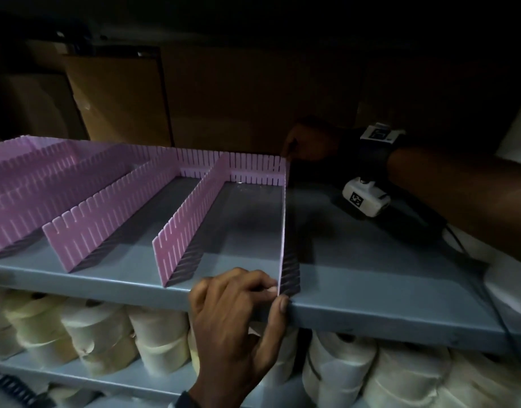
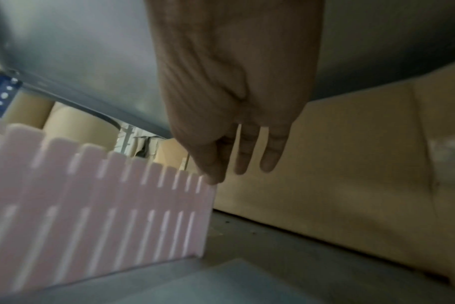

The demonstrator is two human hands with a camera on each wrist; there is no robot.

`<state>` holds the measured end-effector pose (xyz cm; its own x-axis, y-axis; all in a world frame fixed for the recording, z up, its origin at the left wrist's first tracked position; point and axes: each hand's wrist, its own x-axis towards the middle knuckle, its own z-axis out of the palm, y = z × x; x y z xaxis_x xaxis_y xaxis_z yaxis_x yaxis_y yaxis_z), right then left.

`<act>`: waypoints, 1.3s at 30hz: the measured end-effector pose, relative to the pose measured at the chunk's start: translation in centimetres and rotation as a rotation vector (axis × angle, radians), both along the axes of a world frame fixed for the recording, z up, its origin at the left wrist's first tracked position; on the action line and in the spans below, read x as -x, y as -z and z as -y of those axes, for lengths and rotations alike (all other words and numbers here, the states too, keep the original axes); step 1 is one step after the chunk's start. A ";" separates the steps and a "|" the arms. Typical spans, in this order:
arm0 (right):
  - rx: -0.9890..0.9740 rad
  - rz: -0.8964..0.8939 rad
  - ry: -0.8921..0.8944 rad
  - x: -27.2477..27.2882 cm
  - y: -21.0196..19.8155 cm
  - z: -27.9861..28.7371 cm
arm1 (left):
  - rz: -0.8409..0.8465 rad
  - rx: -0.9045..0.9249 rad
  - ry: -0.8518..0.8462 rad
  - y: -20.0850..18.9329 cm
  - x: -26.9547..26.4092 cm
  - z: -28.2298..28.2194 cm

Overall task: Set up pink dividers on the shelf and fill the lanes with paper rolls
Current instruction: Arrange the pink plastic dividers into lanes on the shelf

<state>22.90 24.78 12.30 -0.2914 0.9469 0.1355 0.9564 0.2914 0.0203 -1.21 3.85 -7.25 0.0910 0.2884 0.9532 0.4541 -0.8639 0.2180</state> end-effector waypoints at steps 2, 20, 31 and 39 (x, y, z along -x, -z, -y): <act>-0.010 0.004 0.010 0.0 0.4 -0.2 | 0.001 -0.002 -0.002 0.1 0.0 -0.1; -0.092 -0.061 -0.022 -0.9 1.1 1.1 | 0.024 -0.050 0.043 0.2 0.1 -0.3; -0.132 0.030 0.018 0.4 2.2 2.1 | -0.003 -0.035 0.022 0.3 0.1 -0.2; -0.129 -0.242 0.074 2.4 -0.1 10.7 | -0.151 0.078 -0.007 -0.4 1.8 1.5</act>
